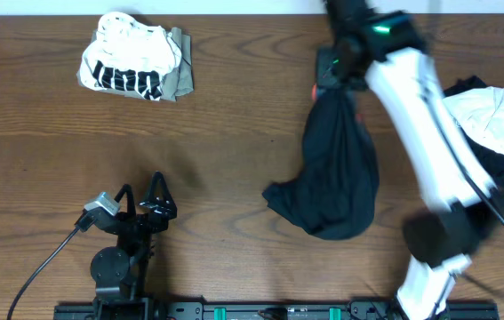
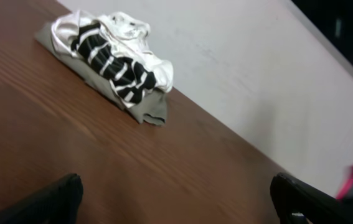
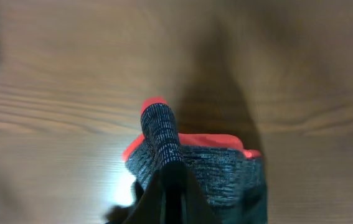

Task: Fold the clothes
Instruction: 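Lift the waistband up and toward the far edge with right gripper, then raise the leggings by the waistband, letting the legs hang down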

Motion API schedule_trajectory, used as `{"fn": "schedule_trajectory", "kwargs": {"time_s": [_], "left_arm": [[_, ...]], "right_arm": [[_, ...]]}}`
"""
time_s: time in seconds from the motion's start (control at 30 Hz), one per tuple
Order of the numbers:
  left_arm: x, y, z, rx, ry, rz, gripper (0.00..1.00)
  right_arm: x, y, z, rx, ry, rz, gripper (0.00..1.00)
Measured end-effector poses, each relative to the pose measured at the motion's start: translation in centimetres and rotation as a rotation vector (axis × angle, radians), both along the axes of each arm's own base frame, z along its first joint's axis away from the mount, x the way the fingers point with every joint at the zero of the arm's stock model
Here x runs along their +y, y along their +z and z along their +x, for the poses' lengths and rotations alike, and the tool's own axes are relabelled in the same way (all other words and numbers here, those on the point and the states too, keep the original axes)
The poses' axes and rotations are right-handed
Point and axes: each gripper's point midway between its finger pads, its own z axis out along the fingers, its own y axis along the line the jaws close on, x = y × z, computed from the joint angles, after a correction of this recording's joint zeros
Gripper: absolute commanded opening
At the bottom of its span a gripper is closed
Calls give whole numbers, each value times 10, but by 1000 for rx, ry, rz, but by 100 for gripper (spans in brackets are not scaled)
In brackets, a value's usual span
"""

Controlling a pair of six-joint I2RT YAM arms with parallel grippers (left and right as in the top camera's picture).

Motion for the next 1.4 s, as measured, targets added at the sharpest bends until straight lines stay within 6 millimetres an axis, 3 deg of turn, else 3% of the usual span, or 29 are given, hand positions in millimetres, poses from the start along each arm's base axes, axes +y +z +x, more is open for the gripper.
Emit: {"fn": "schedule_trajectory", "kwargs": {"time_s": [0.1, 0.2, 0.43, 0.6, 0.73, 0.87, 0.97, 1.2, 1.4], "left_arm": [[-4, 1, 0, -1, -19, -41, 98], [-9, 2, 0, -3, -46, -60, 98], [-25, 6, -2, -15, -142, -84, 98], [-46, 10, -7, -19, -262, -125, 98], [-56, 9, -11, 5, -317, -208, 98], [-73, 9, -18, 36, -415, -297, 98], [-85, 10, -26, 62, -496, -345, 98], [-98, 9, -35, 100, -581, -379, 98], [-101, 9, -38, 79, -609, -307, 98]], "right_arm": [[-2, 66, -21, -152, 15, 78, 1], [-7, 115, -47, -270, 28, 133, 1], [-26, 172, -85, -421, 0, 184, 1], [-50, 193, -104, -493, -74, 149, 1], [-69, 192, -116, -491, -141, 92, 1], [-92, 186, -118, -484, -260, 17, 1], [-98, 193, -114, -522, -310, 20, 1], [-75, 220, -104, -614, -265, 181, 1], [-39, 252, -116, -671, -100, 397, 1]]}}
